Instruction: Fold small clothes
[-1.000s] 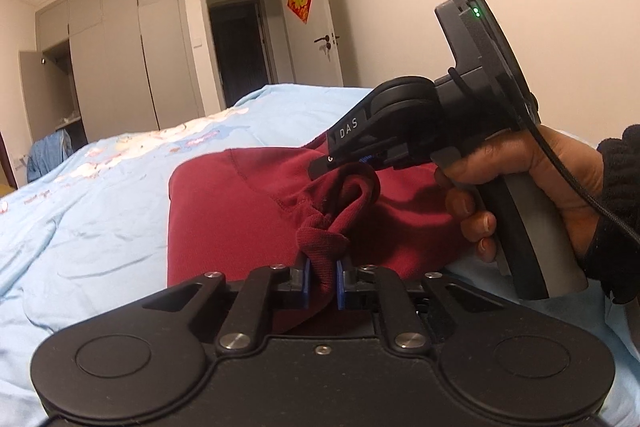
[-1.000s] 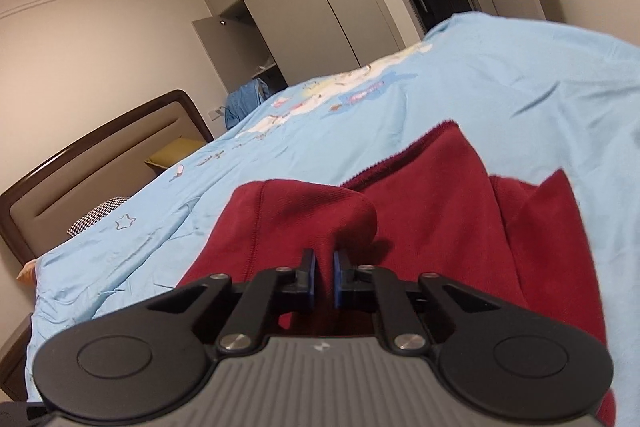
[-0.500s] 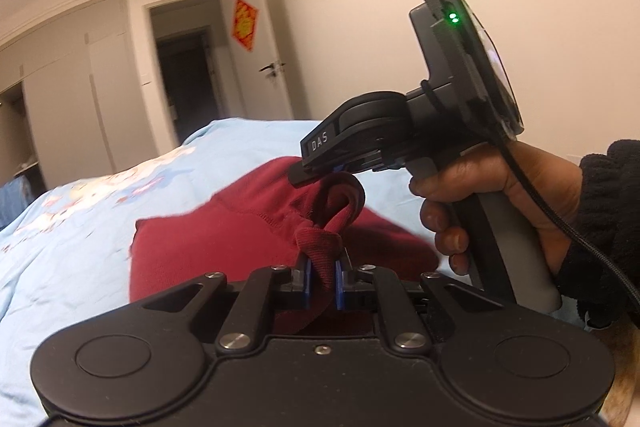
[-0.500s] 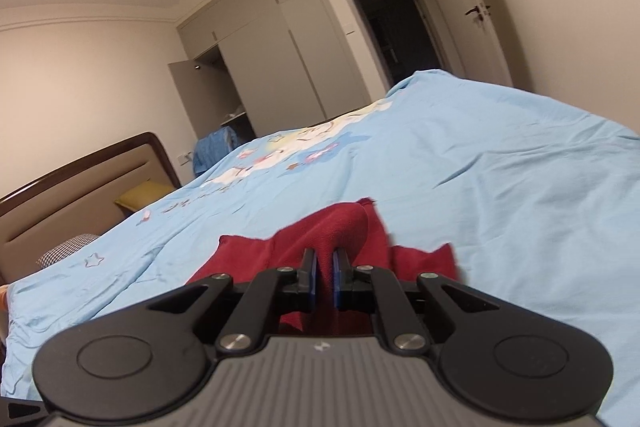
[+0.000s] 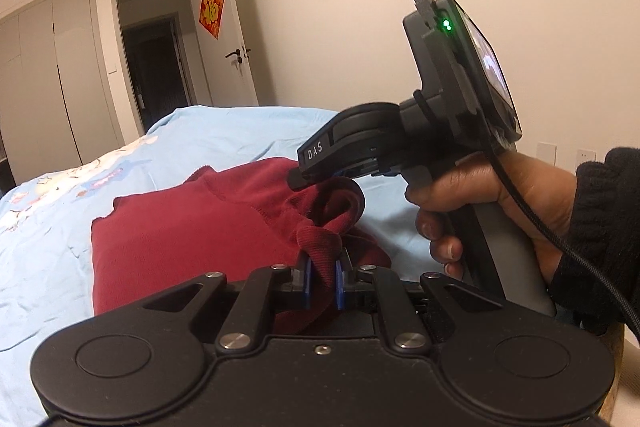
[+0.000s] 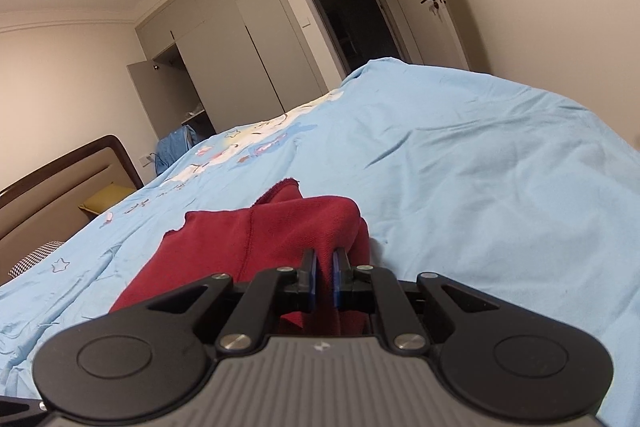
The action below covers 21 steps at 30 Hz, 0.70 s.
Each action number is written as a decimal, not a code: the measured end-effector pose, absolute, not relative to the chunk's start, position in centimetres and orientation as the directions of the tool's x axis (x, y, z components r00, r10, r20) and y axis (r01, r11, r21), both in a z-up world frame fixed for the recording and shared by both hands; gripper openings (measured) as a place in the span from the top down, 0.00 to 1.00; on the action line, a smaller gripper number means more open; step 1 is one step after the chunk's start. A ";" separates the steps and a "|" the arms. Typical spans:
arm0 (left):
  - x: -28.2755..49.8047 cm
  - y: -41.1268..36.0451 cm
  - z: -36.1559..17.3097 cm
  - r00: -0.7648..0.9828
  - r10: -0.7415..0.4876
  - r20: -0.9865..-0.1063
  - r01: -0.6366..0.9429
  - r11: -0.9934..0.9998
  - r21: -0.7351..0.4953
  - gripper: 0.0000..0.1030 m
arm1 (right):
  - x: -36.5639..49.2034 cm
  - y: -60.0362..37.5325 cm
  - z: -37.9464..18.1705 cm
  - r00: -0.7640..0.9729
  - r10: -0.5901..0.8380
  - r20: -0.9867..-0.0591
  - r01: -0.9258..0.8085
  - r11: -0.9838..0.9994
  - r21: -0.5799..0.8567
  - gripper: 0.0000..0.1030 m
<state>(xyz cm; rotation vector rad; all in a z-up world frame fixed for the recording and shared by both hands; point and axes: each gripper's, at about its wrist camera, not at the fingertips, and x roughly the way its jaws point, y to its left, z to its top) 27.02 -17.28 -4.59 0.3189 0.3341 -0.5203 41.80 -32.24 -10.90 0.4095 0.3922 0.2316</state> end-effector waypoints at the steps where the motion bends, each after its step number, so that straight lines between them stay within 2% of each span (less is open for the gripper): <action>1: 27.2 -17.2 -4.6 0.814 -0.430 -0.391 0.532 0.822 0.203 0.88 | 41.8 -32.2 -11.1 0.899 0.294 -0.324 -0.137 0.893 0.430 0.91; 6: 28.1 -17.1 -4.4 0.806 -0.433 -0.404 0.529 0.833 0.164 0.81 | 41.7 -31.9 -11.4 0.897 0.288 -0.335 -0.129 0.896 0.425 0.91; 7: 28.2 -17.0 -4.3 0.806 -0.434 -0.403 0.528 0.835 0.156 0.79 | 41.7 -32.0 -11.3 0.897 0.285 -0.337 -0.126 0.898 0.422 0.88; 9: 28.5 -16.5 -4.1 0.802 -0.444 -0.400 0.530 0.837 0.133 0.63 | 41.6 -31.9 -11.2 0.897 0.273 -0.347 -0.113 0.902 0.417 0.80; 10: 28.4 -16.3 -3.9 0.801 -0.452 -0.394 0.531 0.839 0.118 0.59 | 41.7 -32.0 -11.2 0.898 0.269 -0.349 -0.108 0.902 0.418 0.74; 12: 28.2 -15.5 -3.6 0.798 -0.468 -0.379 0.532 0.843 0.079 0.40 | 41.4 -32.1 -11.1 0.899 0.260 -0.352 -0.096 0.902 0.420 0.71; 14: 28.3 -14.5 -3.1 0.798 -0.480 -0.364 0.526 0.850 0.033 0.33 | 41.2 -32.1 -11.0 0.901 0.247 -0.357 -0.084 0.906 0.415 0.54; 15: 28.4 -13.9 -2.7 0.803 -0.478 -0.355 0.515 0.857 0.010 0.27 | 41.0 -32.1 -10.9 0.902 0.237 -0.362 -0.075 0.909 0.410 0.48; 18: 29.0 -11.8 -1.8 0.842 -0.426 -0.331 0.438 0.898 -0.044 0.14 | 40.5 -31.8 -10.6 0.907 0.217 -0.361 -0.060 0.915 0.399 0.25; 19: 29.3 -11.1 -1.6 0.858 -0.394 -0.329 0.399 0.915 -0.054 0.12 | 40.3 -31.6 -10.5 0.910 0.212 -0.357 -0.056 0.914 0.401 0.12; 20: 29.7 -10.3 -1.3 0.876 -0.353 -0.329 0.354 0.933 -0.060 0.09 | 40.0 -31.4 -10.4 0.913 0.211 -0.349 -0.057 0.913 0.403 0.06; 21: 30.1 -9.6 -1.2 0.891 -0.312 -0.330 0.309 0.949 -0.063 0.05 | 39.8 -31.2 -10.4 0.915 0.212 -0.343 -0.062 0.914 0.402 0.05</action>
